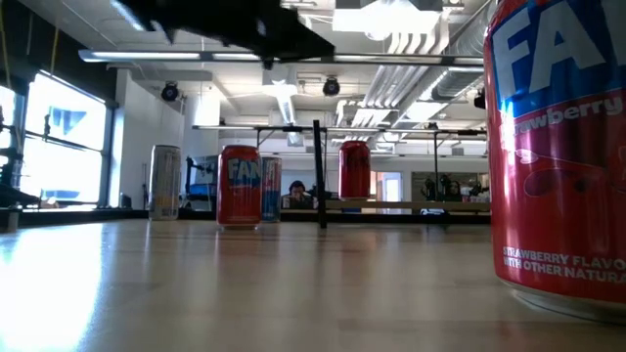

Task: Place canned beverage on shelf
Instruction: Put the top red soda can on the shelf

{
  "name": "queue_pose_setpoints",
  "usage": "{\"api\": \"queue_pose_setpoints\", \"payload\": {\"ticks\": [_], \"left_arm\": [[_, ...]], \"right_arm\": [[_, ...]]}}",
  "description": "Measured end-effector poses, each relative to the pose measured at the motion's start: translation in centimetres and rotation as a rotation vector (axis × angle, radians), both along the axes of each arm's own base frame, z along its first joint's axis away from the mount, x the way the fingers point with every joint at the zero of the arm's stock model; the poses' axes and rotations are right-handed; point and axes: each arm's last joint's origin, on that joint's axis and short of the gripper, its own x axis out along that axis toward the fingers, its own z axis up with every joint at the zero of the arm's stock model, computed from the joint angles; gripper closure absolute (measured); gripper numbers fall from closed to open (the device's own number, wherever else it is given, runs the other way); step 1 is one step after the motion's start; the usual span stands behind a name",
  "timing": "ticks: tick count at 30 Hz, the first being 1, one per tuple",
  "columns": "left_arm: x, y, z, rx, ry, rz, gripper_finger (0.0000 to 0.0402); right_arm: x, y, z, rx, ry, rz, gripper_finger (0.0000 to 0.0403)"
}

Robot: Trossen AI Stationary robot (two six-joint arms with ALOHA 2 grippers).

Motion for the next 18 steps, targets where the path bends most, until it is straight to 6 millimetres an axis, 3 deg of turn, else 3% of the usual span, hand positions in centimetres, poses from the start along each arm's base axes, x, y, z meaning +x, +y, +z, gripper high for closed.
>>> {"api": "queue_pose_setpoints", "payload": {"ticks": [5,9,18], "left_arm": [[-4.6,-2.3,-1.4,0.005,-0.069,-0.035,0.0401],[-7.2,-3.5,-2.6,0.010,-0.080,-0.084,0.0401],[-9.4,-4.0,-5.2,-0.038,0.061,-0.108,0.0401]], "right_arm": [[0.0,0.0,0.0,0.001,0.000,0.000,0.0402],[0.0,0.0,0.0,0.001,-0.001,0.000,0.0402],[-0.1,0.0,1.1,-0.046,-0.097,-0.002,0.0402]]}}
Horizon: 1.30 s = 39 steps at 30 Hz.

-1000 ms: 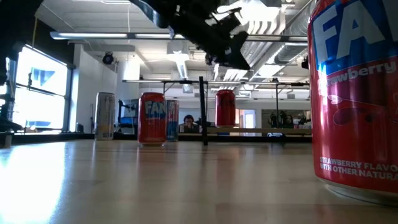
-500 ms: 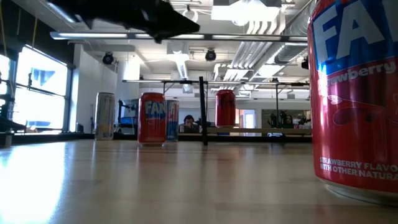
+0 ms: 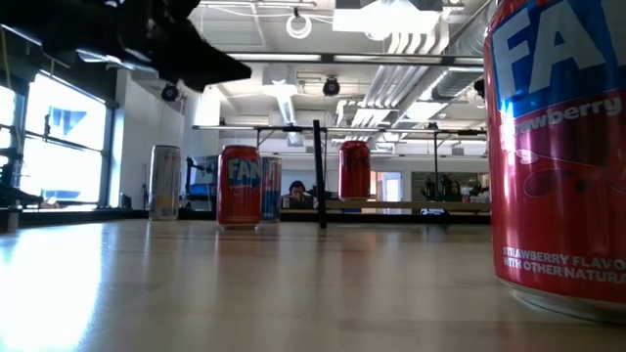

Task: Place canned beverage on shelf
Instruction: Put the top red soda can on the shelf

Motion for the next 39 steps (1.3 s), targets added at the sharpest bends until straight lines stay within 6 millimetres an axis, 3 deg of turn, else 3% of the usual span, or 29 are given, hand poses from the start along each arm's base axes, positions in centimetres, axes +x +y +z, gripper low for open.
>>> {"api": "queue_pose_setpoints", "payload": {"ticks": [5,10,17,27,33,39], "left_arm": [[-1.4,0.9,-2.1,-0.008,-0.053,0.038,0.0401],[-3.4,2.2,-3.8,-0.011,-0.153,0.088,0.0401],[-3.7,3.6,-3.9,-0.061,-0.189,0.142,0.0401],[-3.7,4.9,-3.7,0.015,-0.182,0.203,0.0401],[-3.8,5.2,-3.9,0.068,-0.155,0.209,0.0401],[-3.8,5.2,-3.8,0.070,-0.158,0.208,0.0401]], "right_arm": [[-0.1,0.1,1.2,0.117,-0.187,0.070,0.0402],[0.5,0.2,1.7,0.124,-0.222,0.112,0.0402],[2.7,-0.2,0.7,0.182,-0.118,0.031,0.0402],[8.6,-0.7,3.4,0.197,0.111,0.036,0.0398],[12.9,0.2,5.6,0.209,0.299,0.157,0.0340],[17.3,1.5,6.0,0.189,0.383,0.204,0.0250]]}}
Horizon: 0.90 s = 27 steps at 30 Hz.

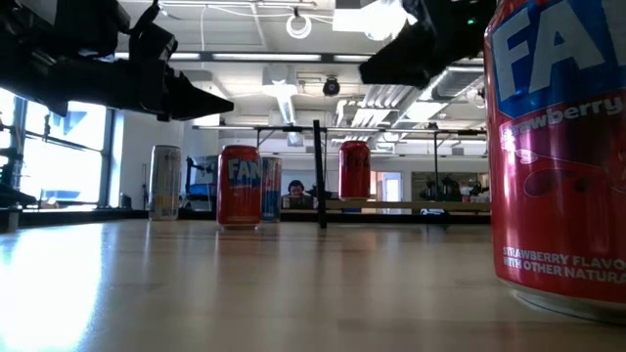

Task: Place canned beverage on shelf
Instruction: Put the top red soda can on the shelf

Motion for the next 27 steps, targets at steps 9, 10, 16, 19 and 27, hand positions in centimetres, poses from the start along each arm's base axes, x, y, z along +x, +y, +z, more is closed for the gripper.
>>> {"api": "queue_pose_setpoints", "payload": {"ticks": [9,10,16,19,27], "left_arm": [[0.0,0.1,0.0,-0.008,-0.002,0.045,0.0401],[-0.1,0.2,0.0,-0.001,0.000,0.058,0.0401],[-1.0,0.2,0.0,-0.020,-0.033,0.093,0.0401],[-1.7,0.2,0.1,-0.019,-0.058,0.094,0.0401],[-3.2,0.0,0.0,-0.015,-0.111,0.093,0.0401]], "right_arm": [[8.4,-1.5,-1.7,0.004,0.051,-0.043,0.0162],[9.4,-1.8,-1.6,0.008,0.055,-0.040,0.0157],[14.4,-3.9,-1.8,0.001,0.167,-0.011,0.0141],[16.2,-5.0,-1.4,-0.012,0.205,-0.024,0.0141],[18.9,-7.4,-1.0,0.009,0.304,-0.059,0.0141]]}}
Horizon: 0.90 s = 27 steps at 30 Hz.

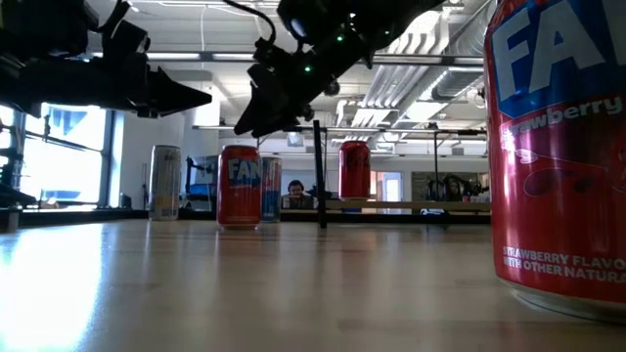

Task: Place canned beverage on shelf
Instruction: Put the top red soda can on the shelf

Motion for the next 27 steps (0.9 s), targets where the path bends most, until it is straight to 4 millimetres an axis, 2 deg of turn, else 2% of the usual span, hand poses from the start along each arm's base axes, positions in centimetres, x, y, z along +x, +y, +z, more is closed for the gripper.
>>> {"api": "queue_pose_setpoints", "payload": {"ticks": [8,22,27], "left_arm": [[-0.1,0.0,0.0,-0.001,0.005,0.000,0.0401],[-0.1,0.0,-0.1,-0.002,0.011,-0.003,0.0401],[-0.1,0.0,-0.1,-0.002,0.011,-0.003,0.0401]], "right_arm": [[1.6,-0.6,-0.6,0.052,0.042,0.024,0.0141],[1.6,-0.9,-1.0,0.051,0.064,0.011,0.0141],[1.9,-1.0,-1.8,0.060,0.067,0.022,0.0141]]}}
